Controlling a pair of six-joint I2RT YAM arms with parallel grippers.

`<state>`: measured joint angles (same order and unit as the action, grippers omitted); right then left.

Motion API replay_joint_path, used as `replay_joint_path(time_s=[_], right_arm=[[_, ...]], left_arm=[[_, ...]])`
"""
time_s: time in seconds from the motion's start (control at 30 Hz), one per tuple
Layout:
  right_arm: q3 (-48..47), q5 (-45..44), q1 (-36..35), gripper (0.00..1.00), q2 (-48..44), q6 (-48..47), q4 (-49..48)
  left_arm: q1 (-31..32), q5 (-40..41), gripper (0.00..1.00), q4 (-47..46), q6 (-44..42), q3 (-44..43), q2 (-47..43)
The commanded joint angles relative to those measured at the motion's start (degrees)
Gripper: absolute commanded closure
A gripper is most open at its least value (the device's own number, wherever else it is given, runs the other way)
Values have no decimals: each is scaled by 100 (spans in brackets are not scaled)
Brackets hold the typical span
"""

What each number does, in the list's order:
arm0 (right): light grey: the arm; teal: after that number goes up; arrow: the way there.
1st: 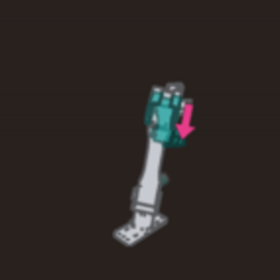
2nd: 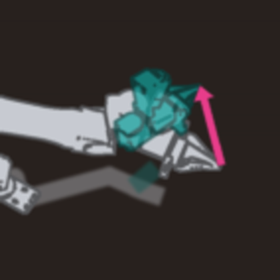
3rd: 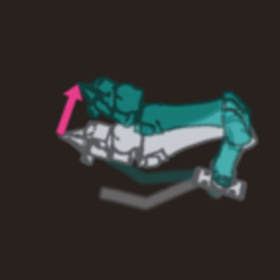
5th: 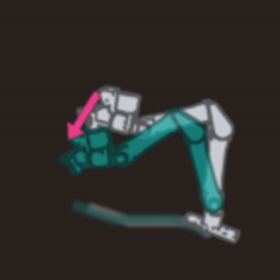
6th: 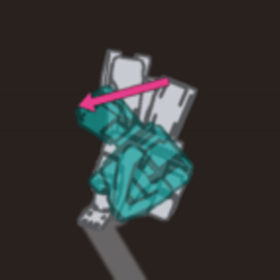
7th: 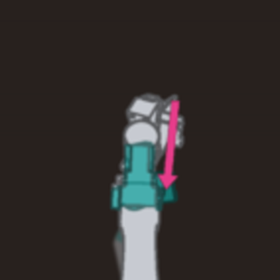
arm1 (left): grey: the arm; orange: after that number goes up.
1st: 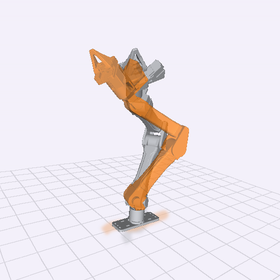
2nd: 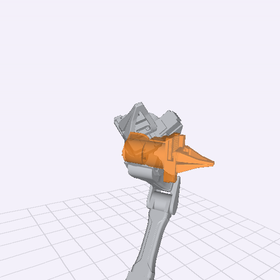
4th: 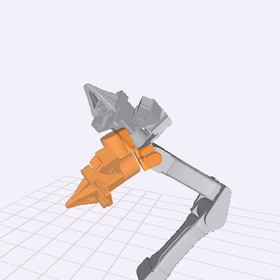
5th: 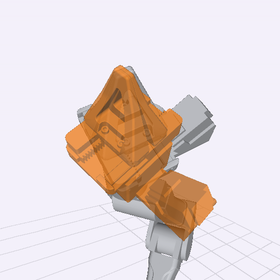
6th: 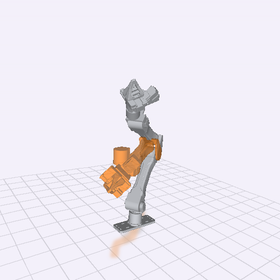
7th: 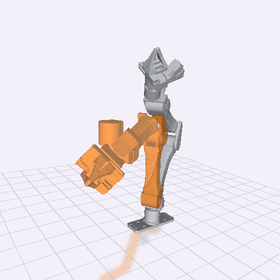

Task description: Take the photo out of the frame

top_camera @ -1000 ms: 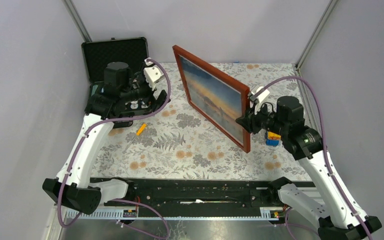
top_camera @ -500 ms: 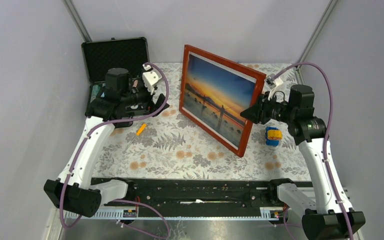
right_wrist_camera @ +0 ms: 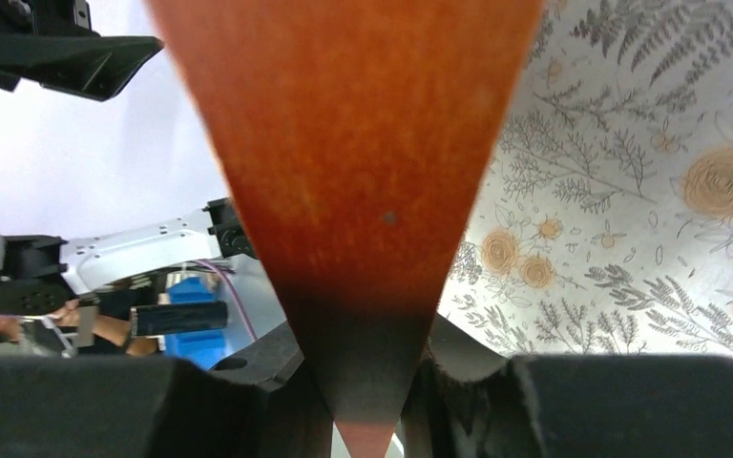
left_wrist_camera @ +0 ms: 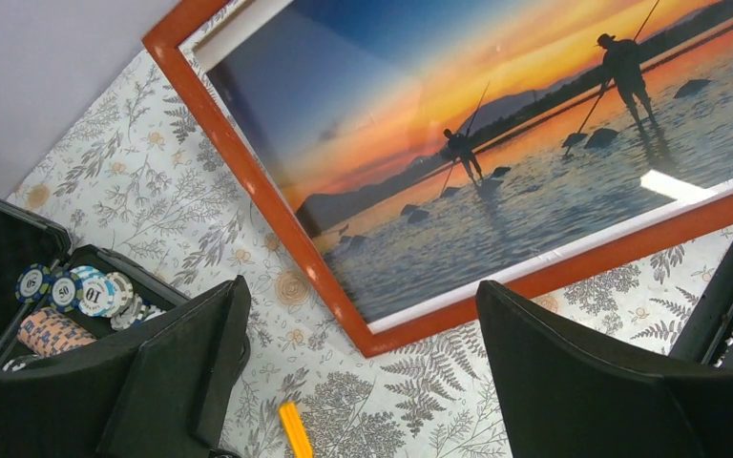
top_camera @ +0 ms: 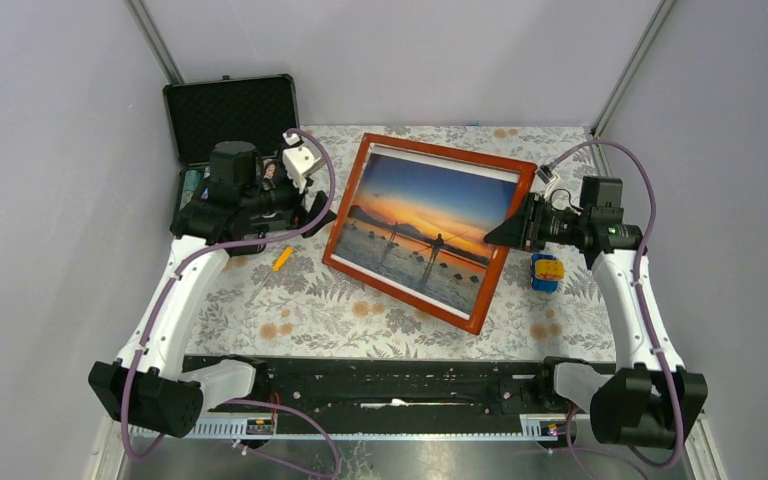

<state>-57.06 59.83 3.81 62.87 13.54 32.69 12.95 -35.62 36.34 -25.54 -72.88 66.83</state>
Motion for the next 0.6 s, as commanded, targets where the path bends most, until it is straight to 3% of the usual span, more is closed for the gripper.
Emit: replay_joint_path(time_s=[0.0, 0.3, 0.47, 0.57], right_arm=[[119, 927, 209, 100, 362, -14, -153], [31, 1335, 442, 100, 1974, -1072, 589], [-1014, 1278, 569, 100, 3642, -2960, 2362], [-1759, 1244, 672, 100, 4478, -3640, 3025]], left_arm=[[-56, -191, 6, -184, 19, 47, -152], [-73, -207, 6, -131, 46, 335, -252], [-87, -244, 6, -131, 111, 505, -325], [-101, -257, 6, -130, 140, 622, -358]])
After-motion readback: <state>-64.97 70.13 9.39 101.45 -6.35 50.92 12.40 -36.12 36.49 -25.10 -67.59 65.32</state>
